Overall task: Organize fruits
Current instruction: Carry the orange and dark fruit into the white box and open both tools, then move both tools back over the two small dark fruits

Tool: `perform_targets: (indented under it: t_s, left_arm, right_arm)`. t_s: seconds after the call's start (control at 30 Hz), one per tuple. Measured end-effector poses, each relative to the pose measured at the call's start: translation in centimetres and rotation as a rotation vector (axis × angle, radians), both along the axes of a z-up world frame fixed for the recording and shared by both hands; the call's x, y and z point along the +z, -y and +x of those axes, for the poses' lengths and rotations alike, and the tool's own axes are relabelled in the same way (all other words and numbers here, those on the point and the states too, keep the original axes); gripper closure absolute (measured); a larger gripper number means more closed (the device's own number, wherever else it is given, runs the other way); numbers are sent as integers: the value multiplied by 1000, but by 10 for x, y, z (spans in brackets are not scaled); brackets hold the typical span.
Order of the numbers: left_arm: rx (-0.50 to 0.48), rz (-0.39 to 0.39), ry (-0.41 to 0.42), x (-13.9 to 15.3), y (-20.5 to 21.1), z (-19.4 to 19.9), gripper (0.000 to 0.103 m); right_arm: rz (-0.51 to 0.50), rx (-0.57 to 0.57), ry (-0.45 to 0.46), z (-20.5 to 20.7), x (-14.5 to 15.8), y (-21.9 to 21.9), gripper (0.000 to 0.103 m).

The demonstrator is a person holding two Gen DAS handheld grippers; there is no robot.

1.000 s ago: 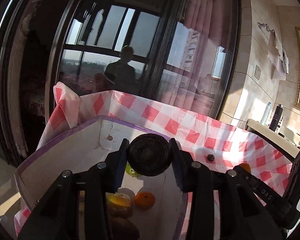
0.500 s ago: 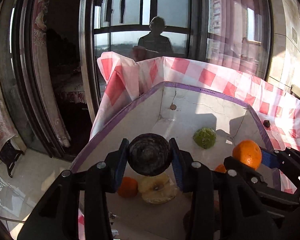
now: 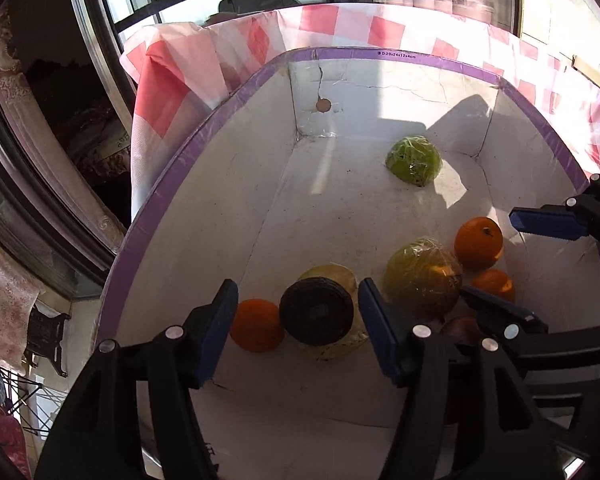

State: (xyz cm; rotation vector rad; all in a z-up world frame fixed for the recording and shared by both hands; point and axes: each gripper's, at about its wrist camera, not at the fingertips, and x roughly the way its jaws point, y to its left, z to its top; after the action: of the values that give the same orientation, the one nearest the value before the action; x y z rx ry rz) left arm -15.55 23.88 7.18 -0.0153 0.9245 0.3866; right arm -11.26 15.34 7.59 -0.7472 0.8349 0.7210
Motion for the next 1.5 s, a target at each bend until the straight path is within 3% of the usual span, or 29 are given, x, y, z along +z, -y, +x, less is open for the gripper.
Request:
perform_targets:
  t_s: [0.07, 0.2, 0.23, 0.27, 0.47, 0.57, 0.67, 0.73, 0.8, 0.9, 1.0, 1.13, 1.23, 1.3, 1.43, 1.5]
  left_arm:
    - [-2, 4, -9, 0, 1, 1, 39]
    - [11, 49, -25, 0, 3, 0, 28]
    - [14, 65, -27, 0, 4, 0, 23]
    - [28, 68, -23, 1, 3, 3, 14]
    - [61, 31, 29, 7, -3, -3, 11]
    - [96, 32, 76, 16, -3, -8, 10]
    - [137, 78, 216, 42, 5, -22, 8]
    - [153, 107, 374, 68, 18, -36, 2]
    - [137, 103, 532, 91, 36, -49, 2]
    - [32, 52, 713, 112, 73, -58, 2]
    - [-95, 50, 798, 116, 123, -44, 2]
    - [-305, 54, 764, 99, 192, -2, 2]
    - [-413, -2, 714, 76, 228, 49, 2]
    - [-403, -62, 643, 54, 241, 91, 2]
    - [-269, -144, 511, 15, 240, 172, 2]
    - [-228, -214, 474, 2, 231, 203, 2]
  right_arm:
    - [-9, -7, 8, -1, 0, 2, 41]
    - [-28, -14, 25, -1, -1, 4, 39]
    - [-36, -22, 27, 0, -4, 6, 22]
    - [-20, -28, 55, 0, -3, 8, 17]
    - [58, -31, 116, 1, 4, 9, 17]
    - [161, -52, 152, -1, 11, 21, 17]
    - [336, -52, 196, -5, 22, 48, 17]
    - [485, -64, 250, -7, 34, 77, 17]
    - [623, -116, 288, -2, 44, 112, 17]
    - [821, -250, 280, 17, 49, 174, 14]
    - [911, -445, 278, 43, 40, 233, 14]
    - [893, -683, 274, 73, 17, 295, 14]
    - [859, -787, 293, 85, -2, 327, 14]
    - [847, -833, 293, 91, -15, 341, 14]
    - [998, -931, 167, 101, -34, 380, 13]
    - [1035, -981, 157, 103, -39, 390, 13]
